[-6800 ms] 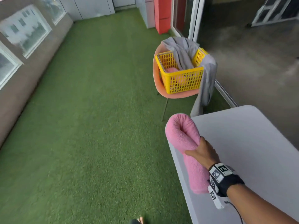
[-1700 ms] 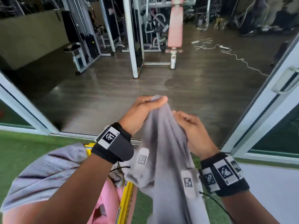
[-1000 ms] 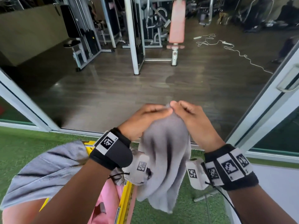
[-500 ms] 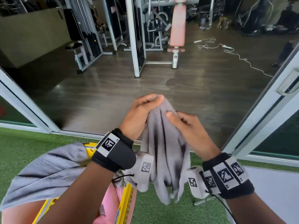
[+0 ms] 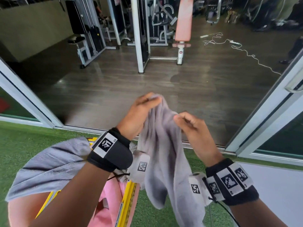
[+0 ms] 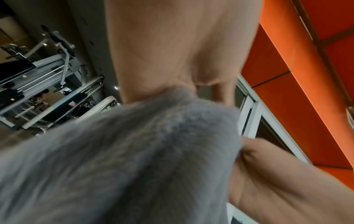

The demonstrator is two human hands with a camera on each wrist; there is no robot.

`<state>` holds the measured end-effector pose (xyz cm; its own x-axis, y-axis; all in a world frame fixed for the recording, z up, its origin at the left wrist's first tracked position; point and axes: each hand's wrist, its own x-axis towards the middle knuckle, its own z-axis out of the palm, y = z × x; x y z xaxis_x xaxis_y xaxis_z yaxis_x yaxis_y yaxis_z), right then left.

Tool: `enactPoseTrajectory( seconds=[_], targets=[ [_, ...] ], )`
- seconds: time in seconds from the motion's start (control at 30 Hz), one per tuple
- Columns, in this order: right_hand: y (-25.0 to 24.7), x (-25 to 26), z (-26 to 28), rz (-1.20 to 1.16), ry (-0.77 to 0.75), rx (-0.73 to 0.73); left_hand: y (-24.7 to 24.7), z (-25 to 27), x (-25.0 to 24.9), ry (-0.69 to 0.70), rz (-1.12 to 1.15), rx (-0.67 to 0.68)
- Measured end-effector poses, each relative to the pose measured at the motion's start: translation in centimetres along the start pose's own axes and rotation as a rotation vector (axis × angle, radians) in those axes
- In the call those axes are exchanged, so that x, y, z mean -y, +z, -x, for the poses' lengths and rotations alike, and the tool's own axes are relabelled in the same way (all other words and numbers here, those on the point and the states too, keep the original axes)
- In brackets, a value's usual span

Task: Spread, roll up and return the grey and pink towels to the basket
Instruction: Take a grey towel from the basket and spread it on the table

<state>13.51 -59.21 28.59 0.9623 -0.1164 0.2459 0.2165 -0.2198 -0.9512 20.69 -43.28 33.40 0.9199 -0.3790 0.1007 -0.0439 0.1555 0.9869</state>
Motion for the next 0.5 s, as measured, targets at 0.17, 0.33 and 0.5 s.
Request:
enactPoseTrajectory(
  seconds=[0.17, 0.33, 0.5],
  targets=[
    [-0.3, 1.2, -1.6, 0.067, -0.071, -0.086, 0.0, 1.9, 1.6, -0.045, -0.344, 0.313],
    [0.9, -0.8, 0.2, 0.037, -0.013, 0.034, -1.3, 0.8, 0.2, 0.049, 0.052, -0.22],
    [0.6, -0.5, 0.2, 0.083, -0.093, -0.018, -0.8, 2.6, 1.1, -0.007, -0.299, 0.058]
  ],
)
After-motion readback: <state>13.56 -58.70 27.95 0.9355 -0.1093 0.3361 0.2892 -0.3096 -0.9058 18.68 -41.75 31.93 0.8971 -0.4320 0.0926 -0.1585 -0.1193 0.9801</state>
